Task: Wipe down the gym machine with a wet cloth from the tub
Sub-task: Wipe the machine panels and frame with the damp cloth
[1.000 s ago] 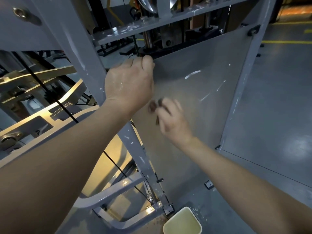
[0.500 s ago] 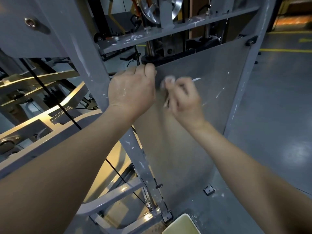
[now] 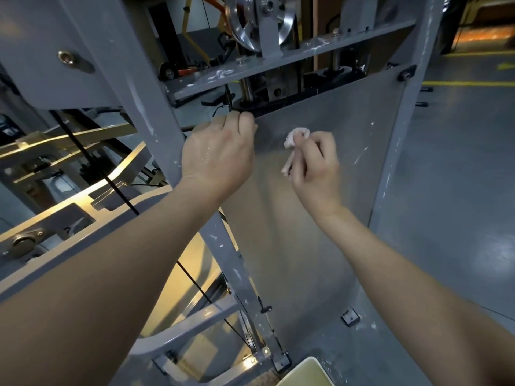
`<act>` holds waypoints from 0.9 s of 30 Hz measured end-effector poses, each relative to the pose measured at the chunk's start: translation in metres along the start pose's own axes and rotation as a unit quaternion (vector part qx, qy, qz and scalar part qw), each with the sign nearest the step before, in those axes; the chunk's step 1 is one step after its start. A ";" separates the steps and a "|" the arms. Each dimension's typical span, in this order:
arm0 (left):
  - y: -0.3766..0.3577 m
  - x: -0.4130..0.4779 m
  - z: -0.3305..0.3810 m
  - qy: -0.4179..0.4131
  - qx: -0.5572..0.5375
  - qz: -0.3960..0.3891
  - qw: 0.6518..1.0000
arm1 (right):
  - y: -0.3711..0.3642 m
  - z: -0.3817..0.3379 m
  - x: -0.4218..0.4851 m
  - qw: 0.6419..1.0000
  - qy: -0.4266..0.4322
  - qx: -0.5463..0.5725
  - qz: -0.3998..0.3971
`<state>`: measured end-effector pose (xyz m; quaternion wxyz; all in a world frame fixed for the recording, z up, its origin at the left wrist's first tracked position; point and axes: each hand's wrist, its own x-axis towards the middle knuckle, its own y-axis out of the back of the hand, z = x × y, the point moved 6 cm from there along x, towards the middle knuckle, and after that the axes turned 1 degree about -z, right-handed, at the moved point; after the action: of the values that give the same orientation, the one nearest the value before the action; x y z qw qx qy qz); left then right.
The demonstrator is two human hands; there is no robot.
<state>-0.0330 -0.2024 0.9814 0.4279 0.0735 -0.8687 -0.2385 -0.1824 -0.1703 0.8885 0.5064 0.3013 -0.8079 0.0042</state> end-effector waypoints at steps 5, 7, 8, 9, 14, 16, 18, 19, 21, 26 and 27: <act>0.014 0.007 0.004 0.018 -0.077 0.002 0.997 | -0.022 0.002 -0.052 0.991 0.067 0.016 -0.118; 0.019 0.021 0.023 -0.042 -0.086 0.011 0.995 | -0.027 0.008 -0.060 0.991 0.062 0.017 -0.119; 0.017 0.030 0.034 -0.078 -0.089 0.001 0.993 | -0.029 0.007 -0.061 0.991 0.053 0.019 -0.123; 0.011 0.038 0.042 -0.104 -0.086 -0.018 0.991 | -0.032 0.004 -0.064 0.989 0.058 0.021 -0.135; -0.013 0.058 0.049 -0.119 -0.008 -0.079 0.990 | -0.017 0.022 -0.032 0.993 0.005 0.047 -0.105; -0.017 0.057 0.050 -0.120 -0.001 -0.074 0.990 | -0.002 0.041 -0.006 0.997 -0.059 0.050 -0.006; -0.019 0.057 0.052 -0.125 -0.006 -0.070 0.990 | -0.001 0.044 -0.004 0.995 -0.082 0.042 0.025; -0.020 0.058 0.053 -0.129 -0.008 -0.071 0.989 | -0.008 0.039 -0.013 0.997 -0.057 0.043 -0.003; -0.022 0.058 0.053 -0.133 -0.012 -0.073 0.988 | -0.021 0.026 -0.034 0.993 0.021 0.019 -0.115; -0.024 0.057 0.055 -0.128 -0.033 -0.069 0.989 | 0.007 0.034 0.010 0.997 0.065 0.033 0.004; -0.025 0.057 0.054 -0.127 -0.035 -0.069 0.989 | 0.011 0.035 0.013 0.997 0.031 0.035 0.060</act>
<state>-0.1128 -0.2238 0.9820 0.2990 0.0870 -0.8999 -0.3053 -0.2205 -0.1788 0.8854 0.5192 0.2696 -0.8078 0.0716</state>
